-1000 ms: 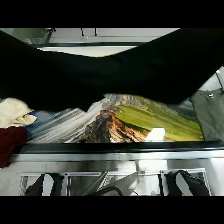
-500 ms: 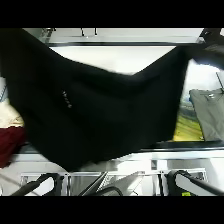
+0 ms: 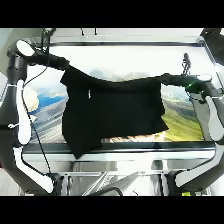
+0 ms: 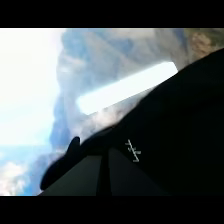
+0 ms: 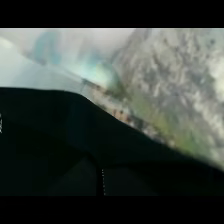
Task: Fold the shirts.
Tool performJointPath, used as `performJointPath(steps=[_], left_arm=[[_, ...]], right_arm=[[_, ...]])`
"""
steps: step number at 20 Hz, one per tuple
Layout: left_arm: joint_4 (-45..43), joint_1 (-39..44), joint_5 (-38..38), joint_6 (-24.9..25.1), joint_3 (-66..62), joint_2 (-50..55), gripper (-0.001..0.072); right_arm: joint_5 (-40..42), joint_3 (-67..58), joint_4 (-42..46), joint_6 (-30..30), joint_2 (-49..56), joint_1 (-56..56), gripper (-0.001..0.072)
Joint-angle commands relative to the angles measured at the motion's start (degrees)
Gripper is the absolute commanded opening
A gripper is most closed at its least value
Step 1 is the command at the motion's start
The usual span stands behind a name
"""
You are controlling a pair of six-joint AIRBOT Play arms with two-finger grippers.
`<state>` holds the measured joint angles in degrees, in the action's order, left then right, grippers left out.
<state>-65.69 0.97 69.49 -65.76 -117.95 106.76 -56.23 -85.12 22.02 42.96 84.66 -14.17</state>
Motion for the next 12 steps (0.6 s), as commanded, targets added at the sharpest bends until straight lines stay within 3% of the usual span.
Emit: performJointPath(steps=[1,12], left_arm=[[-2.1,-0.7,-0.5,-3.5,2.8,2.3,0.0014],[-2.3,3.1,11.3,-8.9,2.7,7.9,0.0015]], right_arm=[[1.3,-4.6,-1.6,-0.1,4.8,-0.6,0.0023],[-6.5,-5.7,5.1,2.5,8.9,-2.3,0.0041]])
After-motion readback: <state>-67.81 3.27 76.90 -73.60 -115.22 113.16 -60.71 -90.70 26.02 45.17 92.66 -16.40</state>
